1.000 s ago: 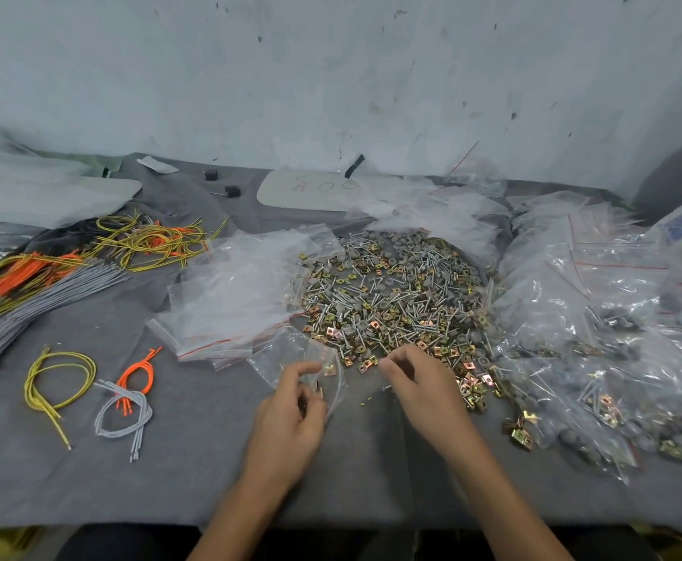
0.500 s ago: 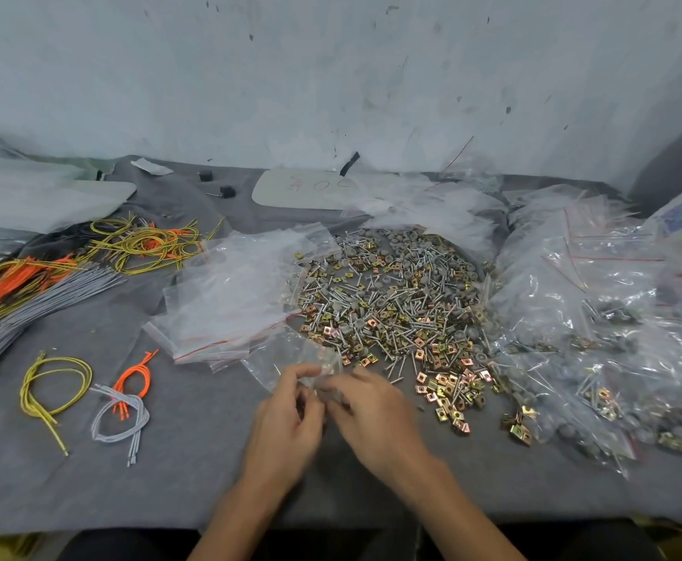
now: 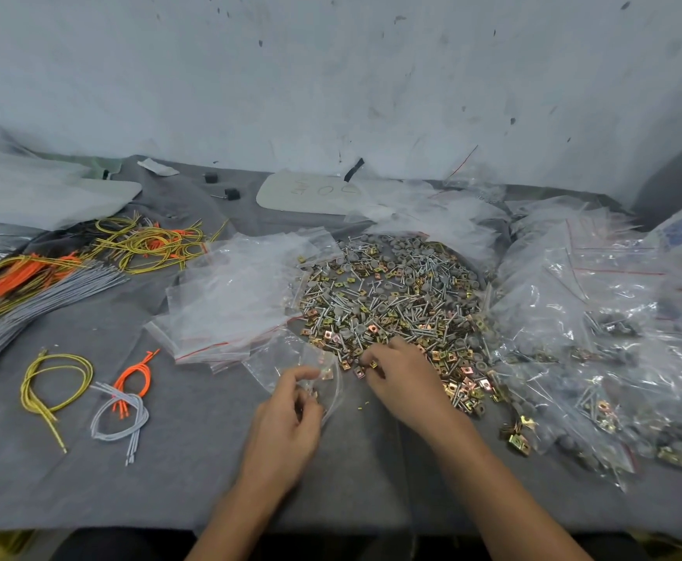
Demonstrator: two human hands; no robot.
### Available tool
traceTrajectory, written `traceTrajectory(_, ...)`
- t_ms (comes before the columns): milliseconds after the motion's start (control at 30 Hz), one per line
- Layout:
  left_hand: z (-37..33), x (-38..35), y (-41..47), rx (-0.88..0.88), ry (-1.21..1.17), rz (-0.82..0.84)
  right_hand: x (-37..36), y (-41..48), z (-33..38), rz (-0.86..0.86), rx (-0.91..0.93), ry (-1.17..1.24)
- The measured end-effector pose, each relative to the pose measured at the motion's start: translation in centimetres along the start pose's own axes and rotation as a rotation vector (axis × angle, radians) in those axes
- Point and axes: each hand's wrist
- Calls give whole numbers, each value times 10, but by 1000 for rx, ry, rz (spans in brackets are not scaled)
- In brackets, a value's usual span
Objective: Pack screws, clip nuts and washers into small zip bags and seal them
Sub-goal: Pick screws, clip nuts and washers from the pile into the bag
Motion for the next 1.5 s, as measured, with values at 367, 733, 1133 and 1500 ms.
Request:
traceTrajectory(367, 0, 1, 1, 14, -4, -5, 6, -12, 2, -103, -12, 102)
traceTrajectory(733, -4, 3, -1, 18, -10, 16, -3, -54, 52, -162, 175, 254)
traceTrajectory(1133, -6, 2, 0, 27, -15, -9, 10, 9, 15, -172, -71, 161)
traceTrajectory(1500, -6, 2, -1, 55, -9, -4, 0, 43, 27, -87, -194, -218)
Point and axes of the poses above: each hand's wrist, its own y-axis towards the middle knuckle, its own x-axis out of the back of the hand, z = x × y, and after that the axes turned 8 degrees about -y, right-handed
